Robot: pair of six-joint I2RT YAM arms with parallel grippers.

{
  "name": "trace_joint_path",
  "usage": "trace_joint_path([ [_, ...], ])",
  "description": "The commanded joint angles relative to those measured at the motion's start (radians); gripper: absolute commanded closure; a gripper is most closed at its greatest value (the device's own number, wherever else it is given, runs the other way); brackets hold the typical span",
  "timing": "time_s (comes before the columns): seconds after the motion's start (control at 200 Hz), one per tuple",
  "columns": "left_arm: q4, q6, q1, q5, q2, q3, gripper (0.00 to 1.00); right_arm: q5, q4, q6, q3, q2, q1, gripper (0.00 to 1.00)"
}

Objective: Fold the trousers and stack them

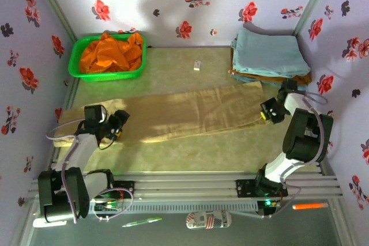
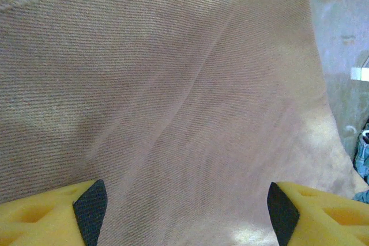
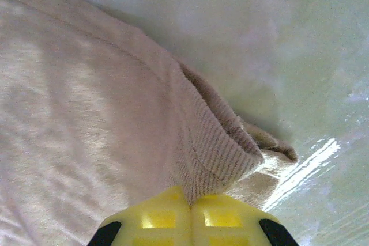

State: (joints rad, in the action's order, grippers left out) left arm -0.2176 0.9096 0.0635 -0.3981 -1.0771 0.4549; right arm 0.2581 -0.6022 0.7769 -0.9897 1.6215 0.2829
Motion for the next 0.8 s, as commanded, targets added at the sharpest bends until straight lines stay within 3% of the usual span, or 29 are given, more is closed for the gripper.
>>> trace_joint_path([
  [0.0,0.019,-0.002,-0.005,-0.020,-0.006,-0.012,0.23,-0.028,-0.047,-0.038,-0.042,-0.056,0.005,1.00],
  [0.505,0.019,-0.015,-0.005,-0.035,-0.014,-0.015,0.22,-0.128,-0.057,-0.078,0.169,-0.153,0.006,1.00],
  [0.59,0.004,-0.021,-0.005,-0.037,-0.012,-0.008,0.22,-0.115,-0.066,-0.092,0.180,-0.142,0.006,0.87],
  [0.675,-0.012,-0.025,-0.004,-0.037,-0.007,0.002,0.22,-0.145,-0.092,-0.097,0.168,-0.170,0.007,0.62],
  [0.8,-0.078,-0.048,-0.005,-0.039,0.009,0.047,0.22,-0.144,-0.123,-0.088,0.122,-0.247,-0.011,0.59],
])
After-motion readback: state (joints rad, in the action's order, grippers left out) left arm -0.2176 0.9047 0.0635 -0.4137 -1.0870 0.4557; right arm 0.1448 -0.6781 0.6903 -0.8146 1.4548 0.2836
